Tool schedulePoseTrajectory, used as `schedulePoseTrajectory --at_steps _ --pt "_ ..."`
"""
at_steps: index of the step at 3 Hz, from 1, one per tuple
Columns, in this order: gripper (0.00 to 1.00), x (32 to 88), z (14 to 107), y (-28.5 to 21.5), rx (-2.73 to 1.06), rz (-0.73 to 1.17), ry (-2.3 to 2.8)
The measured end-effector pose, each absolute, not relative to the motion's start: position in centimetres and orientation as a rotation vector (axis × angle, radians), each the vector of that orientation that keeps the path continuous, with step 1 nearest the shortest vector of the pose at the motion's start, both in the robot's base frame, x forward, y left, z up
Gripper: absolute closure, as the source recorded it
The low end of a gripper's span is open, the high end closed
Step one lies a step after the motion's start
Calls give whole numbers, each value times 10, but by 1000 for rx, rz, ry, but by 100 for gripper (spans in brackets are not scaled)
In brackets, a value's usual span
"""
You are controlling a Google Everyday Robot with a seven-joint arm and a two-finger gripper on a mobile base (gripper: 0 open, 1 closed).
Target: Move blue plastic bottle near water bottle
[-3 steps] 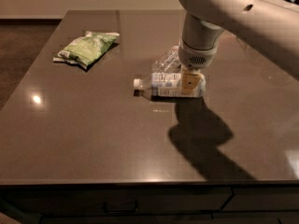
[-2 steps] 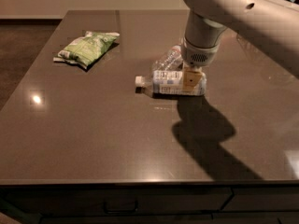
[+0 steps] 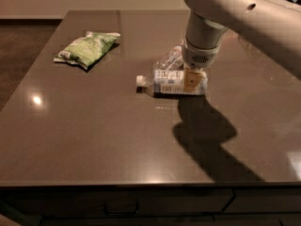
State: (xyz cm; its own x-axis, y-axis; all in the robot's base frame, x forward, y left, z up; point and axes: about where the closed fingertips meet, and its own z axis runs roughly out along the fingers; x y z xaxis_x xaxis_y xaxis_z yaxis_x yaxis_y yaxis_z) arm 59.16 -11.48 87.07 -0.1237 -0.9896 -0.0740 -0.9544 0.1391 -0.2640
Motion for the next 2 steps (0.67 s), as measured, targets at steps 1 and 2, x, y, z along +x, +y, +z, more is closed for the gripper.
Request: schedulePoseTrajectory --at_steps 1,2 --pt "13 592 870 -114 -1910 -222 2183" --pt "0 592 870 -114 -1911 -223 2183"
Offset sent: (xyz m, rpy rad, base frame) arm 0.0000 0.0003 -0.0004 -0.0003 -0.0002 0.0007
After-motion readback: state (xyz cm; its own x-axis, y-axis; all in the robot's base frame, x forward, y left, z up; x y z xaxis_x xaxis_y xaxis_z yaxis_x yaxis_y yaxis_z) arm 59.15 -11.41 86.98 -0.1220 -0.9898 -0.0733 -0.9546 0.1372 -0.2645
